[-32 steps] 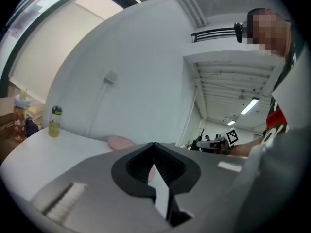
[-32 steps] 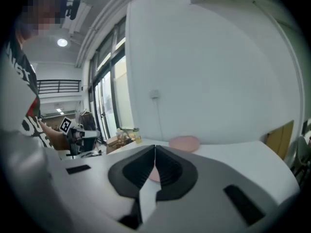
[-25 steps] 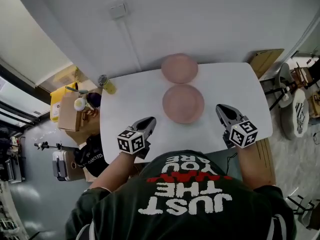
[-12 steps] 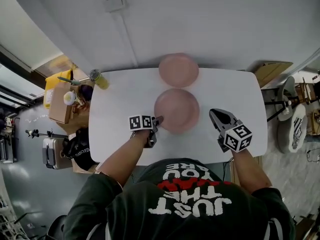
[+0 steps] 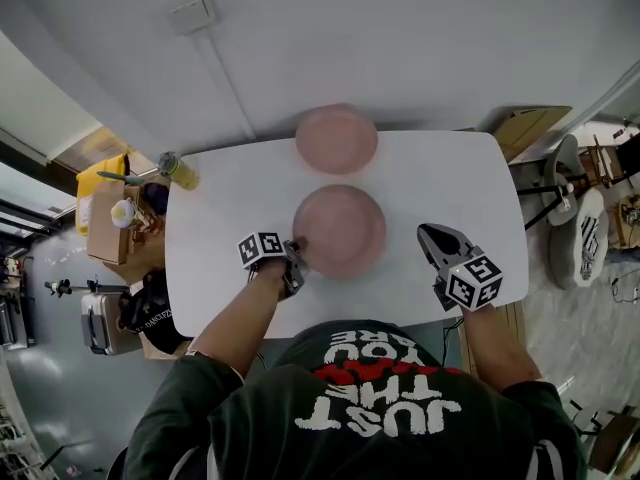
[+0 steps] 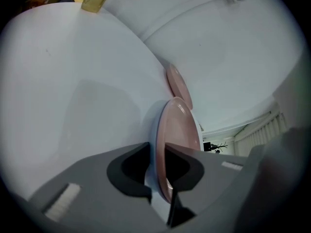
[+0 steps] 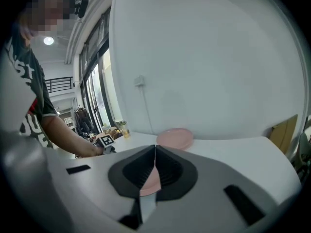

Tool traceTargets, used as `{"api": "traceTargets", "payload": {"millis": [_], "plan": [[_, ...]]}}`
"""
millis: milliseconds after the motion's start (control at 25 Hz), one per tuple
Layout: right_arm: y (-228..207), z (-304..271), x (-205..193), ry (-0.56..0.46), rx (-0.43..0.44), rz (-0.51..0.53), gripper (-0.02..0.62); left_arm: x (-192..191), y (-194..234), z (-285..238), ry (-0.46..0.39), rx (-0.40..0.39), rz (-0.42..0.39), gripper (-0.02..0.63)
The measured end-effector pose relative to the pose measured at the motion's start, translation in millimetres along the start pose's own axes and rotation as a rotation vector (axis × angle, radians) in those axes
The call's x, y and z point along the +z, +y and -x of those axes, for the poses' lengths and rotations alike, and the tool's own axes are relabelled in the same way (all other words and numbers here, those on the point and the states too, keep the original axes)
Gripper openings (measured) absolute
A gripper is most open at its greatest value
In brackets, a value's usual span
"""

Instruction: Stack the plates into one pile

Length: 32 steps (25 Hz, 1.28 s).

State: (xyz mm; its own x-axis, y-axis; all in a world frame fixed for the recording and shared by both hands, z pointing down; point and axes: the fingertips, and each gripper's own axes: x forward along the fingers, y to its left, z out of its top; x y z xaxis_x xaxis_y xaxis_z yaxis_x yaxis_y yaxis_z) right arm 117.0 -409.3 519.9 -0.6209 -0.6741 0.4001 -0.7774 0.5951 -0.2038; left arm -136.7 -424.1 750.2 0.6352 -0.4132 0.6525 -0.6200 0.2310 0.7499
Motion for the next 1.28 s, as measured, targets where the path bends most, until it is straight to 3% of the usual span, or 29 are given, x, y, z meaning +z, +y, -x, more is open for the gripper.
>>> {"api": "traceTargets", "payload": {"millis": [160,280,520,800,1200,1280], "plan": [[-2,-5,-4,0.002,-0.007,-0.016,0.006,-2,1,20,0.015,-0.011,0.008,0.061],[-3,-15,-4,0.005,0.004,-0.016,0.006,21,-13,34,-0.013,-0.040,0.005,0.061],[-7,-31,3,0.009,0.011,-0.013,0.006,121,-55,27,-0.138,-0.075,0.008,0.061],[-31,-13,3,0.020,-0.046,-0.027,0.006,210,-90,-39,-0.196,-0.019,0.043,0.061],[-71,25,-17,0.033,-0.138,-0.087,0.006,229,-91,-99,-0.166,0.103,0.038,0.063],[-72,27,-20,0.034,-0.138,-0.091,0.006,229,-87,-99,-0.168,0.129,0.003,0.063]]}}
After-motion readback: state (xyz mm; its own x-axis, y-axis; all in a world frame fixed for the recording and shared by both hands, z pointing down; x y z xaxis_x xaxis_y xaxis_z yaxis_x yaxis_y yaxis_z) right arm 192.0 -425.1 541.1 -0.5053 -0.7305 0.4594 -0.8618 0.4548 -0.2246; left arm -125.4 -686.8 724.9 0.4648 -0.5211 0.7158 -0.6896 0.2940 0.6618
